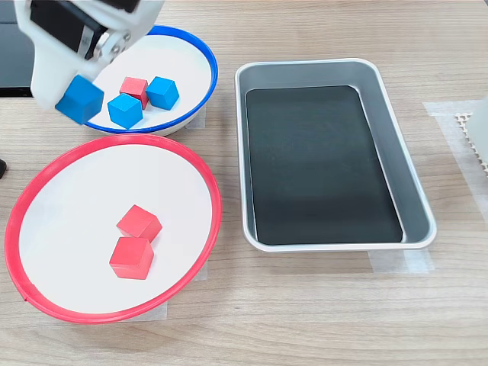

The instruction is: Relocate any misplaced blocks to their matching dishes.

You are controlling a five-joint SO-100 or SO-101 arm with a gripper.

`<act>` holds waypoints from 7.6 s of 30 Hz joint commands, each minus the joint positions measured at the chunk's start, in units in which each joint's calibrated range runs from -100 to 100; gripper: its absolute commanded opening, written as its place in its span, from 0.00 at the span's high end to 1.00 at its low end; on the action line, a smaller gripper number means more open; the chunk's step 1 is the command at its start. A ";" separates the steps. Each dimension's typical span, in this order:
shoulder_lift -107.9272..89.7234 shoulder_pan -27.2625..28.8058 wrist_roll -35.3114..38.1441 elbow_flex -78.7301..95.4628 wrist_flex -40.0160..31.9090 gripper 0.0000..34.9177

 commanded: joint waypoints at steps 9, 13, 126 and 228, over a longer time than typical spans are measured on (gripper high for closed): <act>-4.21 7.41 5.23 9.29 -0.67 0.99; -3.10 7.50 5.62 11.30 -1.66 0.99; 6.28 11.55 10.94 10.66 -11.23 0.99; -122.67 -1.54 -38.00 128.73 -25.18 0.99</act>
